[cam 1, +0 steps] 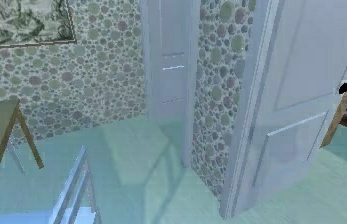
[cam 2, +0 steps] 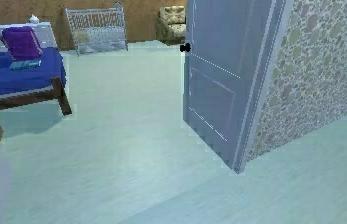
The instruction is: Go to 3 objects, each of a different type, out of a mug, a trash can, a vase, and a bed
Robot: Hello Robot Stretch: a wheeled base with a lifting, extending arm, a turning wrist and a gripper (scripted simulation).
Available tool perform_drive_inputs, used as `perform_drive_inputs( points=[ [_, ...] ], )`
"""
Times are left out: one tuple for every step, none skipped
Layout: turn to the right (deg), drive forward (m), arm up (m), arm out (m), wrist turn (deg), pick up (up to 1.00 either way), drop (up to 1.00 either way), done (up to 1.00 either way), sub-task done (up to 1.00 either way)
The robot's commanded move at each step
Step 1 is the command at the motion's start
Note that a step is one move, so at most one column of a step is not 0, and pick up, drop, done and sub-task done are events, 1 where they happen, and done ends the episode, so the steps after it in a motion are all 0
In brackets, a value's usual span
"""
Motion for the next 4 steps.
perform_drive_inputs(
  points=[
    [3.0,0.00,0.00,0.00,0.0,0.00,0.00,0.00,0.00],
    [0.0,0.85,0.00,0.00,0.0,0.00,0.00,0.00,0.00],
    [-24.0,0.00,0.00,0.00,0.0,0.00,0.00,0.00,0.00],
    [0.0,0.15,0.00,0.00,0.0,0.00,0.00,0.00,0.00]
  ],
)
